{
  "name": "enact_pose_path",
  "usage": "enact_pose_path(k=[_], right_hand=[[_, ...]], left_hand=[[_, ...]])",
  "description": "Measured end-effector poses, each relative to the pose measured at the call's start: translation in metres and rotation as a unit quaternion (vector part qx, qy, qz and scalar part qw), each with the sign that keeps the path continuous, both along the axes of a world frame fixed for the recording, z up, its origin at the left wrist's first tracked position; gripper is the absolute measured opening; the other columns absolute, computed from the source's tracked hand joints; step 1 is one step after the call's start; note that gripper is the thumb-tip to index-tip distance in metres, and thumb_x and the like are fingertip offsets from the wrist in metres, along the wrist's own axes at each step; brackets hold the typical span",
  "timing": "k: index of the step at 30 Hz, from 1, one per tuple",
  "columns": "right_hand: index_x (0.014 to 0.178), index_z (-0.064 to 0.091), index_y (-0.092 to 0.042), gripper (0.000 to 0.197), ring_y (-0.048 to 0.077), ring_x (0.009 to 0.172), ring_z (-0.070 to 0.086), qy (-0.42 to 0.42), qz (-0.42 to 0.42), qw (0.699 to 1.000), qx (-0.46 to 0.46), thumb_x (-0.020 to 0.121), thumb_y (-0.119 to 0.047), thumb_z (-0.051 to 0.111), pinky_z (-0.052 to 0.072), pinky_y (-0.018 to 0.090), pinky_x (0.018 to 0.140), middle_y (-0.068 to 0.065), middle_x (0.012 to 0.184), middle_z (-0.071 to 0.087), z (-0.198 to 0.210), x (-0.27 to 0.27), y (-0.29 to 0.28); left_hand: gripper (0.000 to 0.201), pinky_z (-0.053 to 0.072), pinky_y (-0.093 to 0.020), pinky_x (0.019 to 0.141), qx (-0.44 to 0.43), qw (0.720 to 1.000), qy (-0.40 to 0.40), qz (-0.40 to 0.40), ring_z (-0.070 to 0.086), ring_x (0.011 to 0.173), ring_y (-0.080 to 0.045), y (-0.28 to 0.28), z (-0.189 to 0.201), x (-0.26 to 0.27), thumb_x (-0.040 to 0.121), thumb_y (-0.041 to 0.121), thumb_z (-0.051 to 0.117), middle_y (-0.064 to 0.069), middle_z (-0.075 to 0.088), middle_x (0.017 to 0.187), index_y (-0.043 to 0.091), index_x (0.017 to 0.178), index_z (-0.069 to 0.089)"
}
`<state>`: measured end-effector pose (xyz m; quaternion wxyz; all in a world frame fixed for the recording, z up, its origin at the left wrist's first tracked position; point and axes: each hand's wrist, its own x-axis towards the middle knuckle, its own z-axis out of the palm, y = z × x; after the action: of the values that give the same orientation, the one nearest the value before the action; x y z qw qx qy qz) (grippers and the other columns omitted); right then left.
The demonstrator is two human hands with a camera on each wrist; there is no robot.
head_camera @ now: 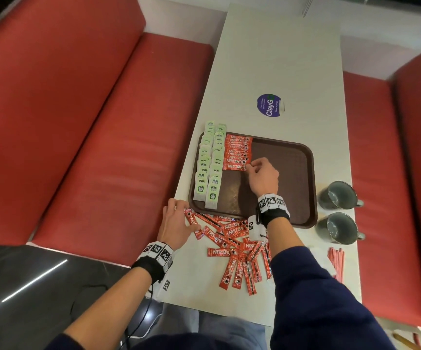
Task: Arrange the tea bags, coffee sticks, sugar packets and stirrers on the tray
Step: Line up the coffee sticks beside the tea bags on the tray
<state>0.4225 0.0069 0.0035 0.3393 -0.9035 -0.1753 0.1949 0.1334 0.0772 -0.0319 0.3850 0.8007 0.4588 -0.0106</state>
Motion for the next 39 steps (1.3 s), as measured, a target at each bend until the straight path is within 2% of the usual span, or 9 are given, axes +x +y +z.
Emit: enact_pose_path(k=[7, 10, 16, 19, 26, 28, 30, 35, 39], right_hand=[[0.114, 0.07, -0.025, 0.014, 0.009, 0.09, 0.071, 0.01, 0.204, 0.977, -0.063, 0.106, -0.036, 0.069, 0.066, 0.034, 0.087, -0.007, 0.102, 0.072, 0.003, -0.104, -0.058], [0.124, 0.067, -0.024, 0.031, 0.018, 0.104, 0.068, -0.083, 0.262, 0.952, -0.132, 0.103, -0.047, 0.069, 0.063, 0.04, 0.09, -0.003, 0.117, 0.067, -0.016, -0.151, -0.076], [0.123, 0.062, -0.022, 0.029, 0.03, 0.113, 0.061, -0.181, 0.259, 0.936, -0.156, 0.106, -0.045, 0.063, 0.061, 0.048, 0.084, 0.003, 0.12, 0.064, -0.029, -0.183, -0.081], [0.119, 0.063, -0.02, 0.022, 0.031, 0.112, 0.061, -0.173, 0.254, 0.941, -0.141, 0.105, -0.037, 0.064, 0.059, 0.048, 0.088, 0.005, 0.118, 0.066, -0.026, -0.184, -0.08], [0.1, 0.055, -0.028, 0.015, 0.018, 0.089, 0.062, -0.086, 0.235, 0.968, 0.009, 0.104, -0.024, 0.07, 0.057, 0.042, 0.079, -0.006, 0.095, 0.068, 0.0, -0.186, -0.089], [0.1, 0.057, -0.028, 0.014, 0.014, 0.083, 0.063, -0.078, 0.255, 0.962, 0.061, 0.103, -0.022, 0.07, 0.057, 0.038, 0.076, -0.007, 0.095, 0.067, 0.016, -0.198, -0.092], [0.102, 0.061, -0.026, 0.009, 0.016, 0.084, 0.061, -0.09, 0.303, 0.946, 0.076, 0.102, -0.022, 0.07, 0.055, 0.04, 0.076, -0.005, 0.096, 0.065, 0.024, -0.211, -0.095], [0.107, 0.07, -0.024, 0.005, 0.016, 0.087, 0.066, -0.069, 0.378, 0.92, 0.079, 0.104, -0.027, 0.071, 0.057, 0.038, 0.08, -0.005, 0.099, 0.068, 0.032, -0.218, -0.105], [0.099, 0.072, -0.022, 0.022, 0.007, 0.077, 0.068, -0.041, 0.263, 0.963, 0.033, 0.107, -0.041, 0.063, 0.06, 0.03, 0.075, -0.009, 0.087, 0.073, 0.039, -0.194, -0.126]], left_hand=[[0.057, 0.05, -0.036, 0.087, -0.022, 0.999, -0.022, 0.013, 0.056, 0.101, -0.022, -0.022, 0.0, -0.013, 0.081, 0.018, 0.095, 0.003, 0.051, 0.112, 0.025, 0.112, 0.048], [0.06, 0.058, -0.046, 0.078, -0.032, 0.998, -0.04, 0.03, 0.063, 0.085, -0.027, -0.029, -0.001, -0.021, 0.081, 0.01, 0.092, 0.001, 0.063, 0.094, 0.032, 0.106, 0.041], [0.031, 0.048, -0.024, 0.076, -0.047, 0.993, -0.078, 0.07, 0.07, 0.079, -0.012, -0.034, 0.003, -0.042, 0.087, 0.017, 0.084, 0.006, 0.074, 0.085, 0.03, 0.107, 0.064], [0.02, 0.053, -0.025, 0.077, -0.082, 0.985, -0.106, 0.108, 0.073, 0.082, -0.008, -0.035, 0.006, -0.054, 0.092, 0.019, 0.082, 0.007, 0.077, 0.088, 0.03, 0.106, 0.071], [0.024, 0.056, -0.043, 0.073, -0.307, 0.872, -0.255, 0.284, 0.074, 0.08, -0.03, -0.047, 0.02, -0.055, 0.109, -0.001, 0.044, -0.015, 0.072, 0.091, 0.013, 0.128, 0.046], [0.015, 0.053, -0.04, 0.069, -0.329, 0.849, -0.276, 0.308, 0.065, 0.065, -0.024, -0.049, 0.025, -0.046, 0.115, 0.013, 0.044, -0.009, 0.063, 0.081, 0.007, 0.128, 0.047], [0.033, 0.046, -0.034, 0.06, -0.347, 0.831, -0.293, 0.322, 0.054, 0.06, -0.017, -0.05, 0.032, -0.034, 0.116, 0.037, 0.047, -0.004, 0.06, 0.075, 0.004, 0.122, 0.052], [0.021, 0.039, -0.032, 0.06, -0.309, 0.876, -0.25, 0.272, 0.052, 0.067, -0.018, -0.052, 0.044, -0.02, 0.117, 0.033, 0.045, -0.001, 0.06, 0.079, 0.016, 0.11, 0.056], [0.018, 0.039, -0.032, 0.054, -0.24, 0.934, -0.182, 0.191, 0.063, 0.064, -0.018, -0.052, 0.043, -0.027, 0.115, 0.019, 0.036, -0.002, 0.056, 0.08, 0.02, 0.11, 0.053]])
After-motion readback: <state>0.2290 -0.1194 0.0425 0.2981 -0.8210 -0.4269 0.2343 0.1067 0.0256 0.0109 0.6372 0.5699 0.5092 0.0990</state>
